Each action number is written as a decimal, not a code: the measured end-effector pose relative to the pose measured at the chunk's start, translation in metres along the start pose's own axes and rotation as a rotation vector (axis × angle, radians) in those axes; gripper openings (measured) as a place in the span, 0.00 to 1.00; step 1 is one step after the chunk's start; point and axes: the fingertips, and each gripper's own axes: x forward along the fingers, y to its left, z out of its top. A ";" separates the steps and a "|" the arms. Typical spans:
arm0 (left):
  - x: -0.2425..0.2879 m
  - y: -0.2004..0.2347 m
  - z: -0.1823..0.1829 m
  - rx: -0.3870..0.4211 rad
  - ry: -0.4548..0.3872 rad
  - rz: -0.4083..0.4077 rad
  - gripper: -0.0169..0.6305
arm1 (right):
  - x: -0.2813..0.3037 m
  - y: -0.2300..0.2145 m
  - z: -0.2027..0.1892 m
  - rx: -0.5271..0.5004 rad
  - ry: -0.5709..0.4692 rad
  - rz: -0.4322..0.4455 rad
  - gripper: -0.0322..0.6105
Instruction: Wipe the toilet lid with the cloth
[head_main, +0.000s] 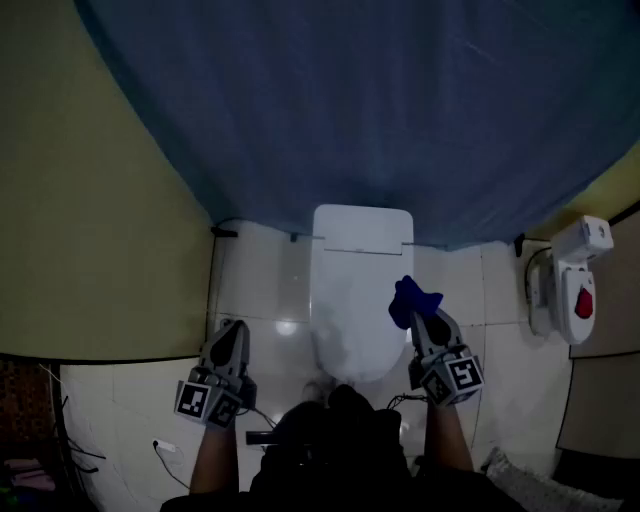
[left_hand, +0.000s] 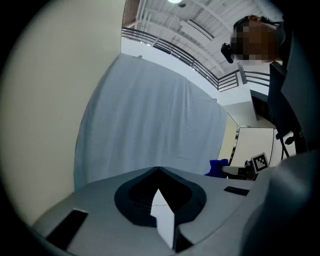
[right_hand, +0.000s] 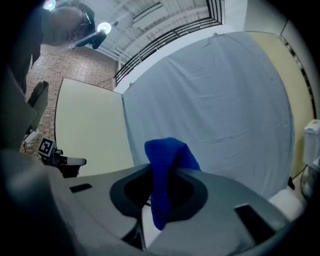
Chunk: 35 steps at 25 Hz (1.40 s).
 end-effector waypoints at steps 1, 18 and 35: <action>0.014 0.002 -0.007 0.001 -0.002 0.001 0.01 | 0.016 -0.005 0.000 -0.011 0.002 0.022 0.13; 0.183 0.090 -0.196 -0.027 0.192 -0.013 0.01 | 0.294 -0.003 -0.178 0.072 0.269 0.284 0.13; 0.197 0.142 -0.319 -0.140 0.296 0.035 0.01 | 0.420 -0.069 -0.355 0.085 0.700 0.175 0.13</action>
